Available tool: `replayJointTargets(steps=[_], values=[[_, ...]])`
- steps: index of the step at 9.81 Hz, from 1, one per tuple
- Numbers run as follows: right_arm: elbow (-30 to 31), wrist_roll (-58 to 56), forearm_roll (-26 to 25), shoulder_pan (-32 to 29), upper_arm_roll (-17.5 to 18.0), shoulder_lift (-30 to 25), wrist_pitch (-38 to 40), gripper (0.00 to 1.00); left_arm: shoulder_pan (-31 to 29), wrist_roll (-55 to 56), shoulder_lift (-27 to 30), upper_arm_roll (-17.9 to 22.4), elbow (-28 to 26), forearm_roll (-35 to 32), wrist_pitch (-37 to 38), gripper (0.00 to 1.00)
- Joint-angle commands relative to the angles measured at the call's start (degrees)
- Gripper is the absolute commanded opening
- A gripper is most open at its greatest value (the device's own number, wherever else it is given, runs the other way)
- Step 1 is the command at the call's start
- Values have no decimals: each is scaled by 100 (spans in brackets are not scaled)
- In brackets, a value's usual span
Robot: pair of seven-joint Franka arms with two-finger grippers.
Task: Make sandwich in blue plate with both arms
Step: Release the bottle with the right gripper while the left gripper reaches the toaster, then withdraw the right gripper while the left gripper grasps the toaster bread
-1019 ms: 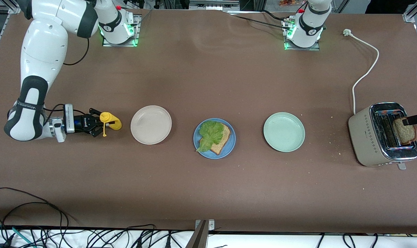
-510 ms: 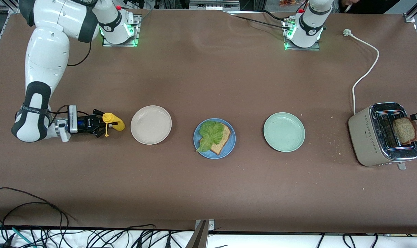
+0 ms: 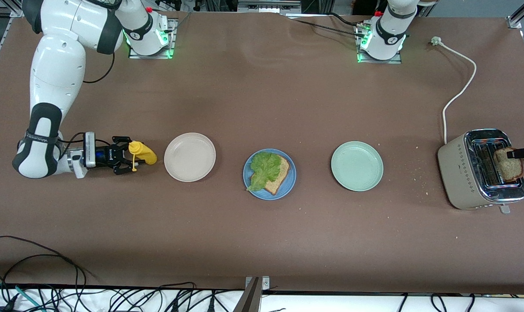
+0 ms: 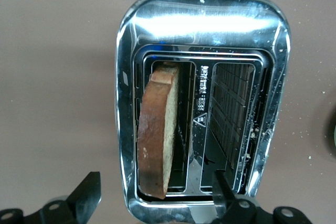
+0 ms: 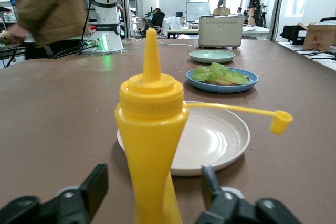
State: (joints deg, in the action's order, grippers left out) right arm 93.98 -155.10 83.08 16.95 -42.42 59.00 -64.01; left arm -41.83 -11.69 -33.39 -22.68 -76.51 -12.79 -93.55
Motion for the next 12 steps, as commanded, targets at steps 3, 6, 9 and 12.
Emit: replayJointTargets(steps=[3, 6, 9, 12], values=[[-134, 644, 41, -543, -274, -19, 230, 100, -18, -35, -229, -62, 75, -127, -225, 83], [-300, 2128, 59, -465, -1012, -116, 686, 100, -9, -26, -247, -62, 75, -127, -225, 27], [-887, 3667, 59, -421, -1321, -406, 793, 100, -9, -70, -238, -70, 101, -144, -216, 0], [-1144, 4231, 85, -412, -1462, -494, 855, 100, 9, -61, -55, -105, 154, -127, -181, 0]])
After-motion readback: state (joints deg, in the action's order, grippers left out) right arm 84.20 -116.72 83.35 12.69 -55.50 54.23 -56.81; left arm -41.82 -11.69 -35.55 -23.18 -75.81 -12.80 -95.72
